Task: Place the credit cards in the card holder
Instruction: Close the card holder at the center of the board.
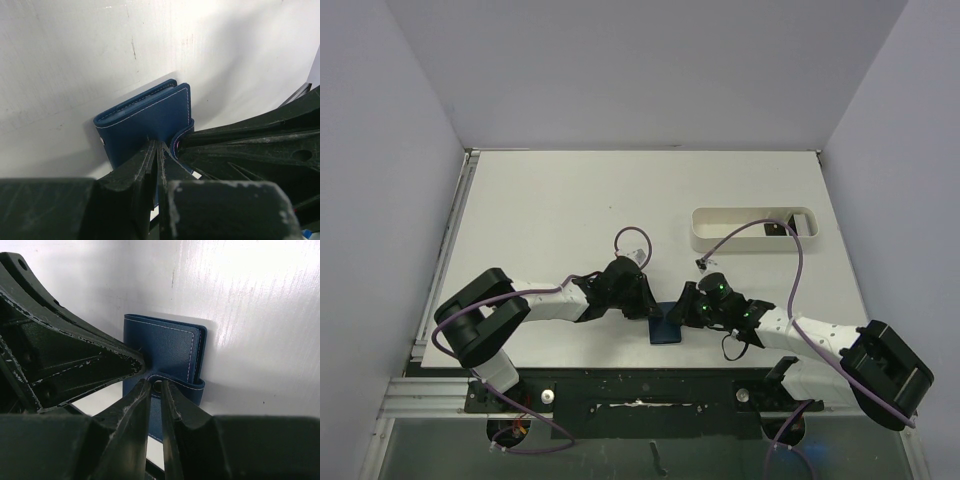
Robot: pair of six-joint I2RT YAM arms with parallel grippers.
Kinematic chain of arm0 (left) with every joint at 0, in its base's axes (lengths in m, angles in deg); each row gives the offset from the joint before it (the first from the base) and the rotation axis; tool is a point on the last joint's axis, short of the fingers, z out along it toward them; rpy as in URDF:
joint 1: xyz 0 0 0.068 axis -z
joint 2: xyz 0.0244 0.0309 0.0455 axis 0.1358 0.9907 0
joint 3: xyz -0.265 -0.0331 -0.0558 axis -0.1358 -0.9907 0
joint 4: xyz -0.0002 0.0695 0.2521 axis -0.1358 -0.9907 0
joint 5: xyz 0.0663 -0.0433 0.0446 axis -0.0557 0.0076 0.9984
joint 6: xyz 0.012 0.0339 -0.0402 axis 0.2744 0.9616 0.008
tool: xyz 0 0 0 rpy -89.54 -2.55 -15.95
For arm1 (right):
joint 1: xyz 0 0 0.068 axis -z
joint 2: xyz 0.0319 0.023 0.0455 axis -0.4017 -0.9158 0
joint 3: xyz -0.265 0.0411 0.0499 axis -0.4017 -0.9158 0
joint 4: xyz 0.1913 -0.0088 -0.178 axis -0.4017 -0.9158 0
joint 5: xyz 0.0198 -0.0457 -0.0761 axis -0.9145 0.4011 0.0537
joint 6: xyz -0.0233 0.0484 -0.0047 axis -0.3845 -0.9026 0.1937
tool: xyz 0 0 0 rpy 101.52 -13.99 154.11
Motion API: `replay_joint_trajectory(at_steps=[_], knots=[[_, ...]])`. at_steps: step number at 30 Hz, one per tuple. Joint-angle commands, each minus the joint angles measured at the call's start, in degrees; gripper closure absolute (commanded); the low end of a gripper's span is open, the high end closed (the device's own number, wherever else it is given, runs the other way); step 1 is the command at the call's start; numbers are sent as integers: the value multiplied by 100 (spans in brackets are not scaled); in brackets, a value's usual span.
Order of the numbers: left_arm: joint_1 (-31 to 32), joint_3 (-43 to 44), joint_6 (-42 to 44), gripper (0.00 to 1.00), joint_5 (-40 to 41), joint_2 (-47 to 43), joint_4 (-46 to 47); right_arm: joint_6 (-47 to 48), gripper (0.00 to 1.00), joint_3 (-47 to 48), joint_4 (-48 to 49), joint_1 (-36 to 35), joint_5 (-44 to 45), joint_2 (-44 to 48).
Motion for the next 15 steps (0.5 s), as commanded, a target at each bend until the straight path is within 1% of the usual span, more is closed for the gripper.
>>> replay_joint_trajectory(at_steps=[1, 15], knots=[[87, 59, 73, 96, 254, 253, -323, 35, 84, 82, -5, -19, -19, 79], [90, 38, 64, 96, 271, 227, -332, 151, 86, 355, -428, -246, 272, -97]])
